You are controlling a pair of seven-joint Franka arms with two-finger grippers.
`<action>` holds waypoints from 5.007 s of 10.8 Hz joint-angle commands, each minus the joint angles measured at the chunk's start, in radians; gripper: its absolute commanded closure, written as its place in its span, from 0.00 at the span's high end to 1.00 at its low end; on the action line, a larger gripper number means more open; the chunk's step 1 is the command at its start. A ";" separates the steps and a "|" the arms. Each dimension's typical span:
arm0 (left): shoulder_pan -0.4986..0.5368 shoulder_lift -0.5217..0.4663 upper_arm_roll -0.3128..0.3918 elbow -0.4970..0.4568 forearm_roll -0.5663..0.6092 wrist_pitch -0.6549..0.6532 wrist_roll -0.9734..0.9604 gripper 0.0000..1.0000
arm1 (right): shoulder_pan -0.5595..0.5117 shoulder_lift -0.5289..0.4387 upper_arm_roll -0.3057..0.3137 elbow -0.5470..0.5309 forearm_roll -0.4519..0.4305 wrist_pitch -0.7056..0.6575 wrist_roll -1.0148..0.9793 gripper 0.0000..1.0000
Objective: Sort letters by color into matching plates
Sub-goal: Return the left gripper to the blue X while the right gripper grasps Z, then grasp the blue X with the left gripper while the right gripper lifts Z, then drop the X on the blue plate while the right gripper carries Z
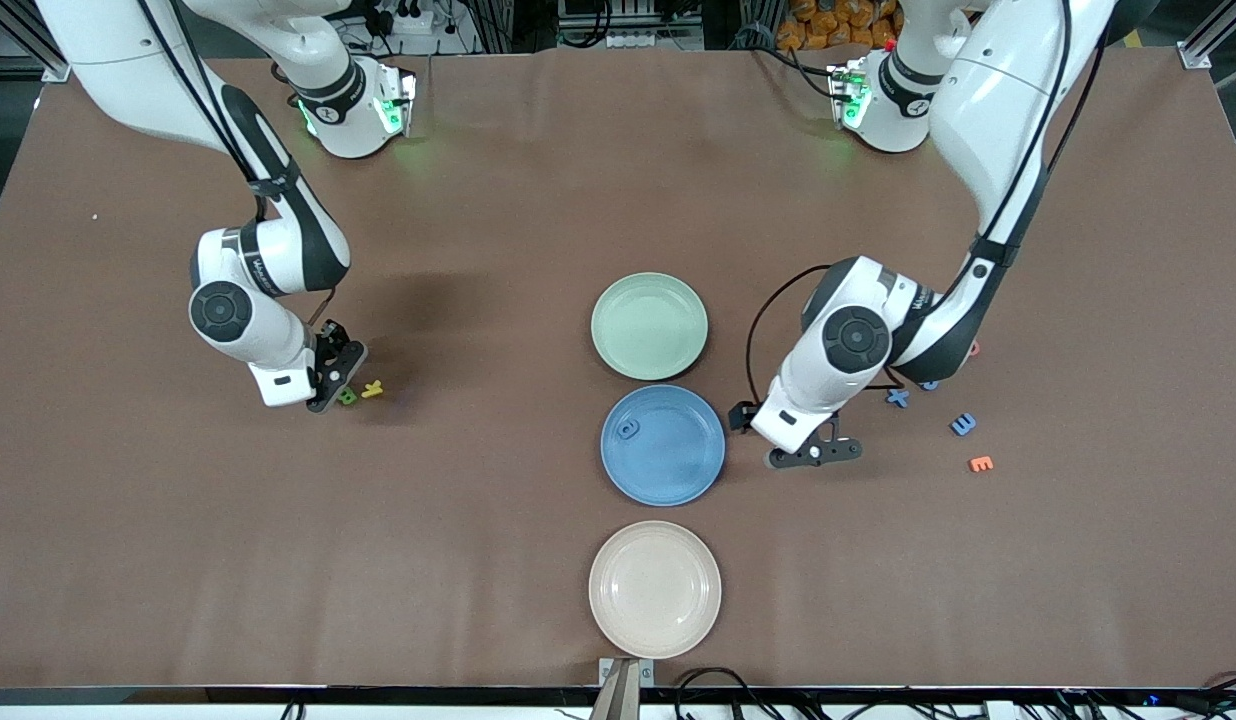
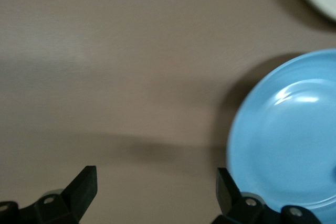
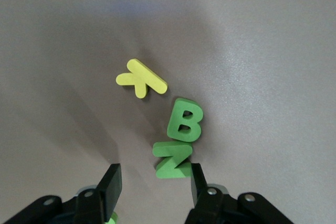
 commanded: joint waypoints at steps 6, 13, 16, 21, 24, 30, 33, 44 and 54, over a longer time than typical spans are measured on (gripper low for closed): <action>0.167 -0.231 -0.002 -0.406 0.021 0.164 0.427 1.00 | -0.014 0.020 0.007 -0.016 -0.018 0.090 -0.077 0.59; 0.308 -0.204 -0.011 -0.463 0.185 0.247 0.567 1.00 | -0.013 0.034 -0.008 -0.022 -0.019 0.123 -0.107 0.53; 0.364 -0.188 -0.011 -0.463 0.187 0.253 0.657 1.00 | -0.013 0.034 -0.008 -0.022 -0.031 0.140 -0.146 0.30; 0.365 -0.127 -0.011 -0.463 0.187 0.312 0.664 1.00 | -0.014 0.022 -0.025 -0.014 -0.053 0.113 -0.179 0.00; 0.381 -0.119 -0.013 -0.460 0.187 0.312 0.665 0.67 | -0.014 0.005 -0.038 0.007 -0.051 0.068 -0.195 0.00; 0.408 -0.122 -0.019 -0.474 0.182 0.312 0.615 0.00 | -0.014 -0.027 -0.036 0.082 -0.045 -0.096 -0.192 0.00; 0.403 -0.133 -0.033 -0.472 0.182 0.308 0.567 0.00 | -0.011 -0.035 -0.035 0.121 -0.036 -0.168 -0.184 0.00; 0.334 -0.113 -0.180 -0.354 0.175 0.305 0.143 0.00 | 0.043 -0.045 -0.027 0.219 0.123 -0.320 -0.121 0.00; 0.050 0.053 -0.180 -0.049 0.156 0.308 -0.326 0.00 | 0.229 -0.030 0.033 0.260 0.188 -0.335 0.377 0.00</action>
